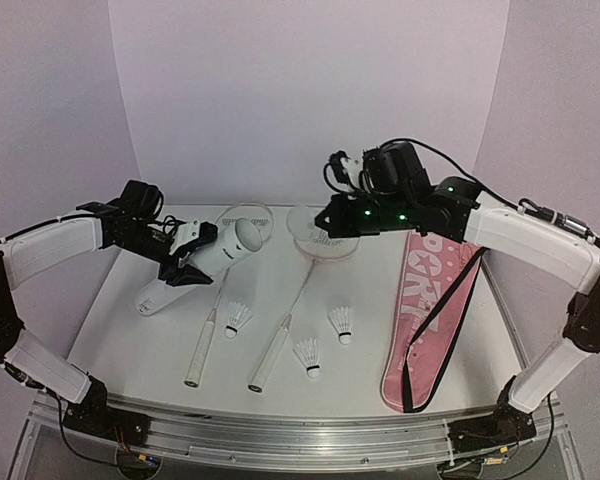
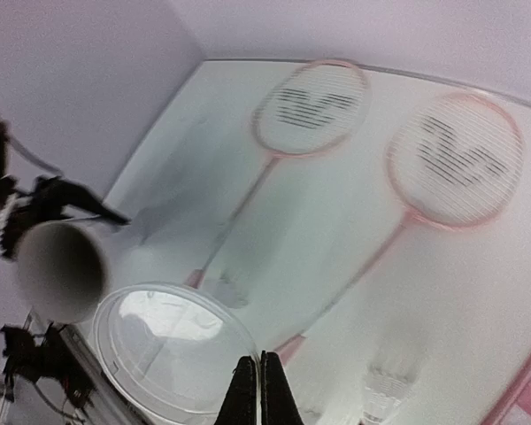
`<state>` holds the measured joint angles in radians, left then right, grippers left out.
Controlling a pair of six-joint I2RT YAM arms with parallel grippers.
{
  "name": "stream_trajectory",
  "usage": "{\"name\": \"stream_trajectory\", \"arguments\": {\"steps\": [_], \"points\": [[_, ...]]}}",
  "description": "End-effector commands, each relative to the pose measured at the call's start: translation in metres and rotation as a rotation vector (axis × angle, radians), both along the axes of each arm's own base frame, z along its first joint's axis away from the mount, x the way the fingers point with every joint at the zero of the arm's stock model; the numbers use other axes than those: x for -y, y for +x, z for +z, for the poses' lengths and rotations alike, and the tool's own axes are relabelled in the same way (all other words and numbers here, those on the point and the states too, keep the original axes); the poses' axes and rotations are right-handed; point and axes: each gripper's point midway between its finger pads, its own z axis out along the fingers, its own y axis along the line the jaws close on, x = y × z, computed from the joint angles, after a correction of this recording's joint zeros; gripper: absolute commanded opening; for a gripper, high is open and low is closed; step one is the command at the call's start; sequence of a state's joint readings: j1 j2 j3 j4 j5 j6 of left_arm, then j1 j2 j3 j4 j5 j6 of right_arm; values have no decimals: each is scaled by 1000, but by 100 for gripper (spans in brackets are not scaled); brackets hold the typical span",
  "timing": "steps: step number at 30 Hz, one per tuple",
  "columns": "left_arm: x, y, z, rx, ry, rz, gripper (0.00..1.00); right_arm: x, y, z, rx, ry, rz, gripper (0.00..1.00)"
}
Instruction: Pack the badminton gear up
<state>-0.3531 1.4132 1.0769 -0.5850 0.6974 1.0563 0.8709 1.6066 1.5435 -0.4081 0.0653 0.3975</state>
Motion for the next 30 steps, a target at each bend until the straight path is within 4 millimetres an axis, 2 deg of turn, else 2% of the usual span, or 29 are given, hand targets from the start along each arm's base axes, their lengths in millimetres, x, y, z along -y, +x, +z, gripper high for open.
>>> {"name": "stream_trajectory", "arguments": {"steps": [1,3,7,11,15,21,26,28,30], "points": [[12,6,44,-40,-139,37,6,107,35,-50,-126,-71,-456,0],[16,6,62,-44,-199,50,7,134,33,-84,-164,-185,-550,0],[20,0,89,-61,-292,42,7,151,31,-146,-310,-304,-594,0],[20,-4,89,-74,-298,40,7,156,41,-192,-441,-340,-607,0],[18,-7,87,-67,-291,39,7,161,50,-226,-541,-363,-610,0],[19,-13,91,-56,-312,23,7,159,53,-267,-640,-406,-590,0],[18,-14,91,-52,-312,23,7,162,49,-276,-660,-423,-589,0],[18,-14,90,-53,-313,22,7,163,50,-273,-650,-427,-586,7],[18,-14,90,-52,-315,18,7,162,52,-265,-634,-421,-580,22]]}}
